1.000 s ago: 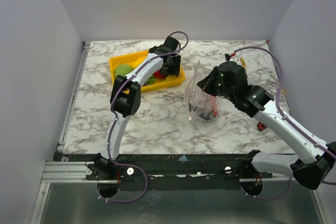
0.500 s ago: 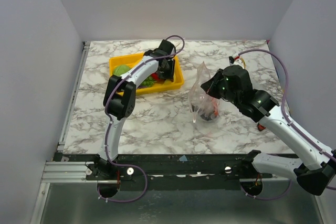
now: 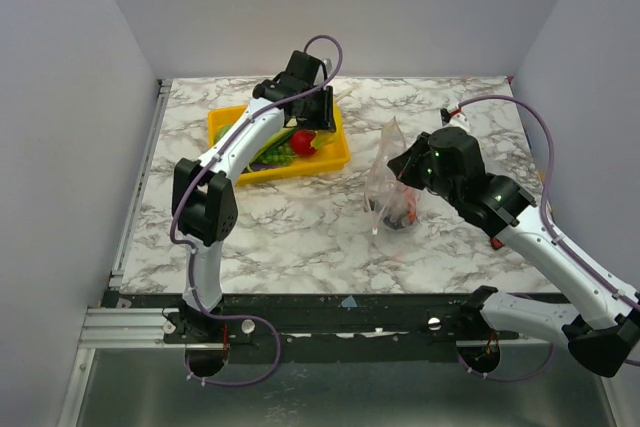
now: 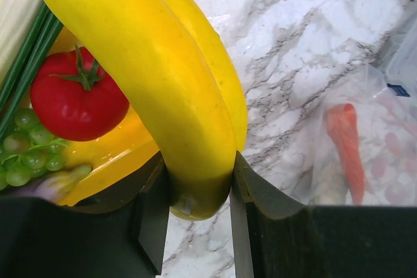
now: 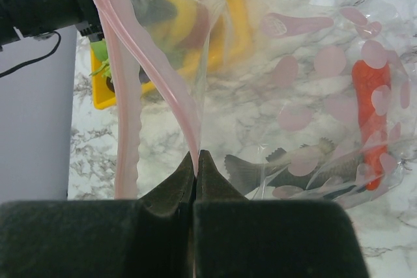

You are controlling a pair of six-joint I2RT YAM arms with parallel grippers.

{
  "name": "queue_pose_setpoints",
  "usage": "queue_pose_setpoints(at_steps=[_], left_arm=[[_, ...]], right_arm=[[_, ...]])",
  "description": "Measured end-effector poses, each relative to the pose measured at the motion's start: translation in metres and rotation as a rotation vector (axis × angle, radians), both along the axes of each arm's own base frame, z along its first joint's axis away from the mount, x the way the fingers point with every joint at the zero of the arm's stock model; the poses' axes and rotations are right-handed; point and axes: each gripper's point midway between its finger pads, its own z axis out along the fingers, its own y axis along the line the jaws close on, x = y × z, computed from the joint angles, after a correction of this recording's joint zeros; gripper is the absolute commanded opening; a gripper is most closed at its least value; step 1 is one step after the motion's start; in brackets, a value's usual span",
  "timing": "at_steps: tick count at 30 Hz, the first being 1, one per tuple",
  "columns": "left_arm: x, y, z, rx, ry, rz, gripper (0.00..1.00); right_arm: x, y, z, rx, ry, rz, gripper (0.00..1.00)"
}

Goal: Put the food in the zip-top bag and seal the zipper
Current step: Pick up the fake fruit from the bin, then place the fake fruit in the zipper food storage bag.

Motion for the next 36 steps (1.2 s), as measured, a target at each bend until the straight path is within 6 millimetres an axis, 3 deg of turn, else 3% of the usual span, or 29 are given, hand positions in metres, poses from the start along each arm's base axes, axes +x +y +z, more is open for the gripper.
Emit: queue_pose_setpoints(at_steps=[4,10,15,18,26,31,36], left_arm=[[-0.008,-0.003,0.019,-0.043,-0.015,-0.018,0.00],[-0.037,-0.002,0.050,-0.118,-0.026,-0.058,0.00],[-0.063,-0.006,0.091,-0.220,-0.060,-0.125,0.00],[-0.084,-0.008,0.107,-0.277,-0.060,-0.174,0.00],[-0.142,0.004,0.119,-0.353,-0.057,-0.267,0.00],[-0.182,0.010,0.149,-0.434,-0.120,-0.358,0.00],[-0.210,0.010,0.166,-0.466,-0.158,-0.451,0.00]], right_arm=[[0.000,0.000,0.001,0.001,-0.003,0.000,0.01],[0.000,-0.001,-0.001,-0.009,-0.002,-0.001,0.01],[0.002,-0.003,-0.003,-0.015,-0.005,-0.012,0.01],[0.003,-0.005,-0.005,-0.028,-0.008,-0.021,0.01],[0.014,-0.005,-0.015,-0.087,-0.008,-0.034,0.00],[0.019,-0.001,-0.023,-0.101,0.004,-0.032,0.01],[0.022,0.001,-0.024,-0.101,0.002,-0.033,0.00]])
